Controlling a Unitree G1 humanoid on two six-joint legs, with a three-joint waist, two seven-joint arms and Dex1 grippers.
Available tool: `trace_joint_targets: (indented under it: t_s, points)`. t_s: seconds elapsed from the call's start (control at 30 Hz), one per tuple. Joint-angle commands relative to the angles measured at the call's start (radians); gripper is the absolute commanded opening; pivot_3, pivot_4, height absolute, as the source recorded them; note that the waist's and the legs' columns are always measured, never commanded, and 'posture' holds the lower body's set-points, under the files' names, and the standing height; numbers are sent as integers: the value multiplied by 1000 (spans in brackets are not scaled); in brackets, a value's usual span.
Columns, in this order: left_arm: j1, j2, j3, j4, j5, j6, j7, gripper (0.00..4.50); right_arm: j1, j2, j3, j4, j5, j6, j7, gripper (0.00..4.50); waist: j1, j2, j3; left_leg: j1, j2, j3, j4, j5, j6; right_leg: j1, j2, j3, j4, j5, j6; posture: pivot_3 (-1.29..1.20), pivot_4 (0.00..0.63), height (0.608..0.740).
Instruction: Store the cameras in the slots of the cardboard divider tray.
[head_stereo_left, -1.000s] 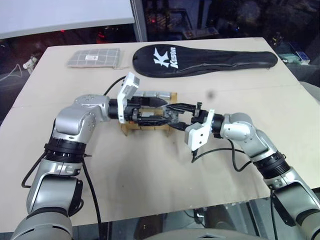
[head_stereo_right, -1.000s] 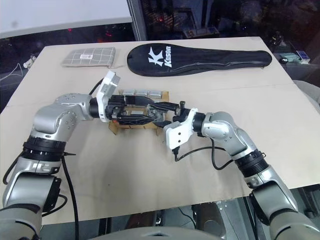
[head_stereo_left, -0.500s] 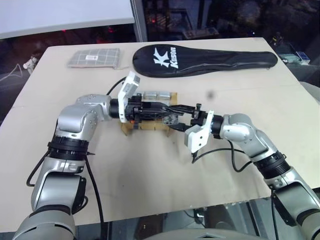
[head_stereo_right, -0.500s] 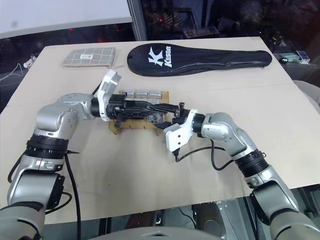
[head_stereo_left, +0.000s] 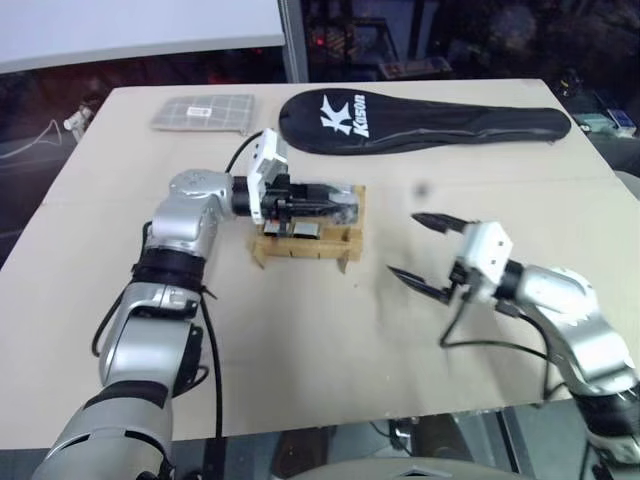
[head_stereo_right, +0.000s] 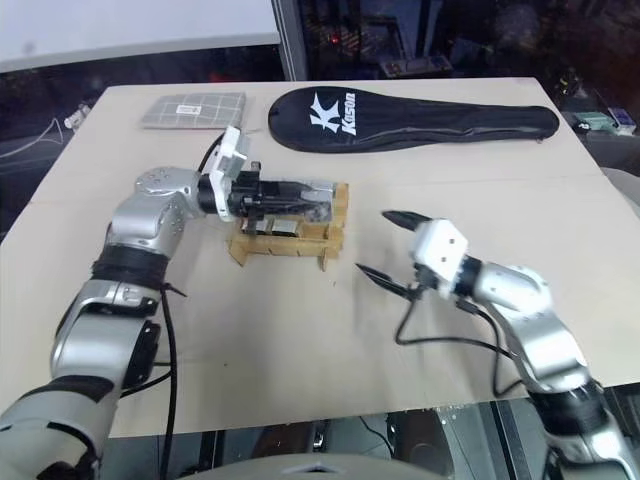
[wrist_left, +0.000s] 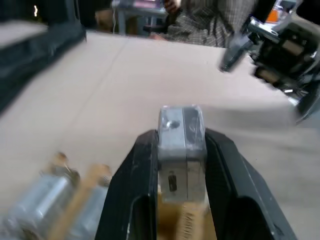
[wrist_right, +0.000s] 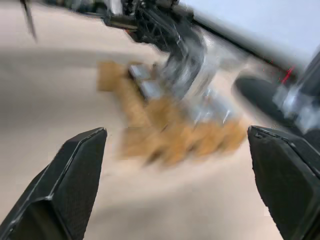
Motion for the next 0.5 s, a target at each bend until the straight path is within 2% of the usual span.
trace_joint_targets:
  t_s: [0.03, 0.13, 0.27, 0.4, 0.5]
  points:
    - [-47, -20, 21, 129, 36, -161, -82, 717, 104, -32, -169, -138, 178, 64, 0, 4463, -6, 0, 0, 0, 0, 1, 0, 0, 0, 0, 0, 1, 0, 0, 0, 0, 150, 740]
    - [-64, -30, 25, 229, 59, -241, -106, 717, 241, -48, -294, -181, 282, 86, 21, 4463, -11, 0, 0, 1, 1, 1, 0, 0, 1, 1, 1, 1, 1, 0, 1, 0, 150, 740]
    - [-76, -31, 19, 307, 66, -309, -106, 717, 427, -39, -406, -191, 314, 10, 142, 4463, -8, -1, 0, 1, 1, -1, 1, 0, 1, 1, 1, 0, 1, -1, 3, 0, 150, 740]
    - [-89, -43, 39, 360, 78, -362, -106, 717, 569, -23, -462, -172, 324, -47, 248, 4463, -6, -1, 0, 2, 1, 0, 1, 0, 1, 3, 1, 1, 1, -2, 5, 0, 150, 740]
    - [-86, -44, 23, 379, 82, -393, -106, 717, 596, -11, -470, -144, 306, -90, 282, 4463, -8, -1, -1, 3, 1, 0, 1, 0, 1, 3, 1, 1, 1, -2, 5, 0, 150, 740]
